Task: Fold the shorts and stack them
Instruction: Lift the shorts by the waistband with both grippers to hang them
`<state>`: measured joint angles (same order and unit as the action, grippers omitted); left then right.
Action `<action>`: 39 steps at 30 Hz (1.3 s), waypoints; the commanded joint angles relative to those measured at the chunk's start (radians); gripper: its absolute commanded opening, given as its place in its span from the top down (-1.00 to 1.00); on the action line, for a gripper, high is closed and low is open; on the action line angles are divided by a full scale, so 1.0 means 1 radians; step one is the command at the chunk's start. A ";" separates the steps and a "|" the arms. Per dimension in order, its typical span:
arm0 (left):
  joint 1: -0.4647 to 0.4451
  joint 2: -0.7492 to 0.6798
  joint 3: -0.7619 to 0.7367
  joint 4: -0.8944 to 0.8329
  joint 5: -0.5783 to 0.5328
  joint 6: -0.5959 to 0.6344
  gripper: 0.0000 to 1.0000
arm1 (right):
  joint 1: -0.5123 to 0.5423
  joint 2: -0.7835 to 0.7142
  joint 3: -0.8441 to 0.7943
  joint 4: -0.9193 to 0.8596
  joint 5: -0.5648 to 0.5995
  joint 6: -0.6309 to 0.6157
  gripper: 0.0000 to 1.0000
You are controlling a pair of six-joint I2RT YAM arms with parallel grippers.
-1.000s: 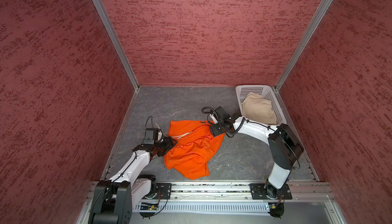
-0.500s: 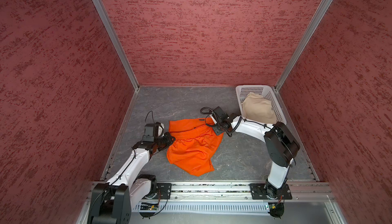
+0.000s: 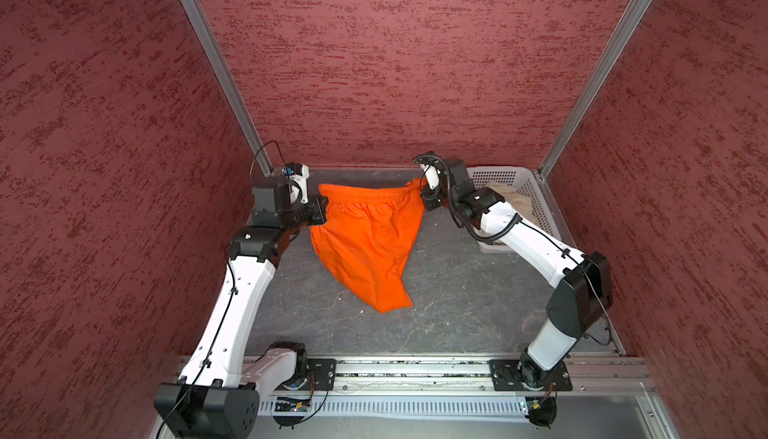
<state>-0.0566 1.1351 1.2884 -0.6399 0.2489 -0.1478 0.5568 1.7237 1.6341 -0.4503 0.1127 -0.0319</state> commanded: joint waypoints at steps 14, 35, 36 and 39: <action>0.043 0.114 0.712 -0.150 -0.187 0.375 0.82 | -0.008 0.163 0.788 -0.262 -0.092 -0.064 1.00; 0.044 0.142 0.718 -0.128 -0.151 0.419 0.82 | 0.014 0.012 0.611 -0.306 -0.045 -0.035 1.00; 0.044 0.165 0.731 -0.123 -0.158 0.427 0.82 | 0.009 0.051 0.647 -0.304 -0.055 -0.030 1.00; 0.058 0.245 0.792 -0.109 -0.187 0.458 0.82 | -0.009 0.212 0.842 -0.332 -0.086 -0.014 1.00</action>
<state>-0.0177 1.3556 2.0171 -0.8070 0.1188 0.2699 0.5686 1.8488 2.3478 -0.7700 0.0238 -0.0704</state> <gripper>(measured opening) 0.100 0.057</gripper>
